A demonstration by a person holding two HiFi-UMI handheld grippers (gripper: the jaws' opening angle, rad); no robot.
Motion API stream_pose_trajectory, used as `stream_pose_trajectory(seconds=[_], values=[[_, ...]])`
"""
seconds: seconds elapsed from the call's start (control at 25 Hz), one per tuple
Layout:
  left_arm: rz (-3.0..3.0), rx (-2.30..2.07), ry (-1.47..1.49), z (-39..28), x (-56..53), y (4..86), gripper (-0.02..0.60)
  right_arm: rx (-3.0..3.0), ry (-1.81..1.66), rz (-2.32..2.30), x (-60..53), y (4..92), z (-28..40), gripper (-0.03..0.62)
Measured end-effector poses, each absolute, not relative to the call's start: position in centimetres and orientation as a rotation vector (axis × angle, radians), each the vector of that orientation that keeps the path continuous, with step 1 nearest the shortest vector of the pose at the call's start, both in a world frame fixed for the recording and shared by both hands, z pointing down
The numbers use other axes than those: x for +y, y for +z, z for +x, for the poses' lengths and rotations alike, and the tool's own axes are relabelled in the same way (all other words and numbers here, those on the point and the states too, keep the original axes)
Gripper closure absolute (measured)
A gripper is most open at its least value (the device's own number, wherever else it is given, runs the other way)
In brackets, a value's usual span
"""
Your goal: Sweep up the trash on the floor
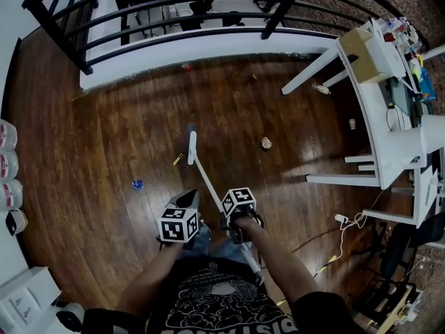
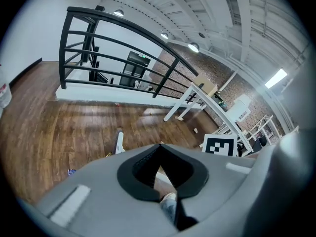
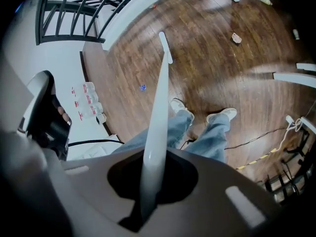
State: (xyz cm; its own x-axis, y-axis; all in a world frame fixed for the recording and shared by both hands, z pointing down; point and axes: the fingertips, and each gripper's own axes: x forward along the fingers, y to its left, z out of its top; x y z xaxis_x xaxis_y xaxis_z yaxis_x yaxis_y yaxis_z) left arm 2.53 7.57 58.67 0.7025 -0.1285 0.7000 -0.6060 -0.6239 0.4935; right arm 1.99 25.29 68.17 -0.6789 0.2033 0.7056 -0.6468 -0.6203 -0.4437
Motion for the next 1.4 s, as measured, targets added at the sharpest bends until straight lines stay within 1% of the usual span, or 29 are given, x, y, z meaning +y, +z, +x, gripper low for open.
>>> stream_pose_trajectory(seconds=[0.36, 0.6, 0.96, 1.4], values=[[2.217, -0.472, 0.746, 6.5, 9.7, 56.2, 0.577, -0.934, 2.25, 1.023, 28.9, 65.5, 8.1, 0.594], [2.248, -0.406, 0.72, 9.7, 11.7, 55.1, 0.577, -0.857, 2.293, 1.144, 32.5, 64.3, 13.5, 0.594], [2.284, -0.392, 0.759, 15.1, 13.3, 54.9, 0.577, -0.705, 2.329, 1.284, 37.7, 64.5, 23.9, 0.594], [2.274, -0.509, 0.807, 25.0, 12.4, 55.0, 0.577, -0.559, 2.223, 1.221, 41.4, 66.6, 40.3, 0.594]])
